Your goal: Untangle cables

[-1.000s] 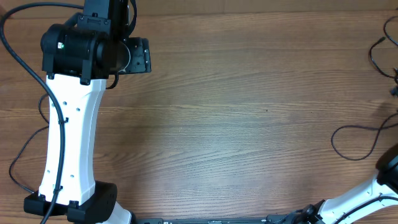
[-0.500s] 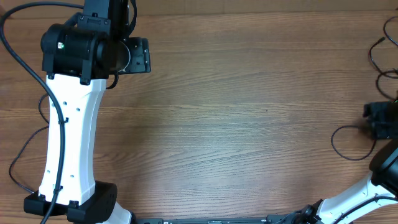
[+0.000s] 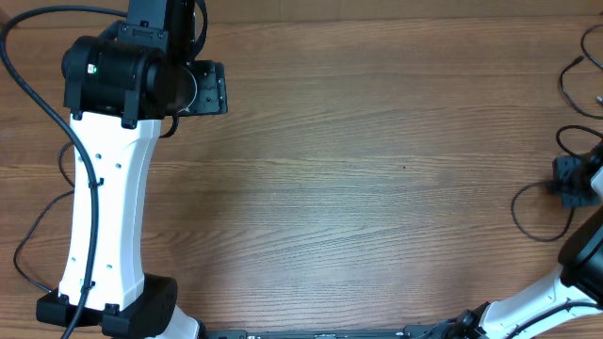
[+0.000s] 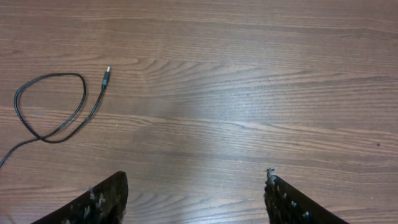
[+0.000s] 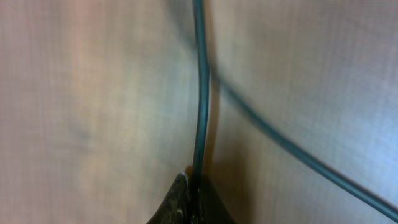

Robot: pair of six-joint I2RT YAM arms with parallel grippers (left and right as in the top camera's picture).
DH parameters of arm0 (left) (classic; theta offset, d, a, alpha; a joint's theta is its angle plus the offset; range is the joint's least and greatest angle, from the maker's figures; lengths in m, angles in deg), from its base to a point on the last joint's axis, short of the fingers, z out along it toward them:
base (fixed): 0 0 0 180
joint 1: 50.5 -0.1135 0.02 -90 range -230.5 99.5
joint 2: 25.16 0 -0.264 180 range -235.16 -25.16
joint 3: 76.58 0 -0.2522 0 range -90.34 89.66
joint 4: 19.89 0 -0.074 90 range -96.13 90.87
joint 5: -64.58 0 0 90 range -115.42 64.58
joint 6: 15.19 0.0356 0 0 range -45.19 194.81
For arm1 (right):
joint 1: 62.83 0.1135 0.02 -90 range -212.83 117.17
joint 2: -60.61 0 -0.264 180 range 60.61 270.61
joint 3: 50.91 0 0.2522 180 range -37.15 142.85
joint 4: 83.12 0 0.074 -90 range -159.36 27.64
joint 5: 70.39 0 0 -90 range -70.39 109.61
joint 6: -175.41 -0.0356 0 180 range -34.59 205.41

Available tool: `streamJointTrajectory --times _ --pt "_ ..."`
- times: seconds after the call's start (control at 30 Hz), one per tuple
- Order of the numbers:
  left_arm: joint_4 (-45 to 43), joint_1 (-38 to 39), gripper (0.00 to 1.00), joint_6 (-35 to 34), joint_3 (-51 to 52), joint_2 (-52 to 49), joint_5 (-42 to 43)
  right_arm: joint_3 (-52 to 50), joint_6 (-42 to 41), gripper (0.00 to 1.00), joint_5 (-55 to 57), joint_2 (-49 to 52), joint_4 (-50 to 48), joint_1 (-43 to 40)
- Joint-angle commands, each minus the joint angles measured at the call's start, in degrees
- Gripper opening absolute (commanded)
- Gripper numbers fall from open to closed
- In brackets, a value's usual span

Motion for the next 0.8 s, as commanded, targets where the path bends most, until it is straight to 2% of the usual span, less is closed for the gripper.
streamJointTrajectory --times 0.0,0.13,0.43,0.57,0.77 --pt "0.24 0.11 0.7 0.81 -1.29 0.42 -0.92 1.77 12.07 0.04 -8.09 0.7 -6.49 -0.11" --pt "0.28 0.11 0.7 0.44 -1.29 0.42 -0.72 7.04 22.29 0.04 -7.67 0.7 -12.46 -0.09" --pt "0.15 0.11 0.71 -1.53 -1.29 0.42 -0.72 28.2 35.56 0.04 2.14 0.7 -9.16 -0.57" --pt "0.15 0.11 0.71 -2.6 -1.29 0.42 -0.7 32.94 36.33 0.04 6.82 2.8 -12.76 -2.14" --pt "0.04 0.11 0.7 -3.02 -1.29 0.42 0.35 34.01 37.24 0.04 7.89 11.08 -8.74 -6.01"
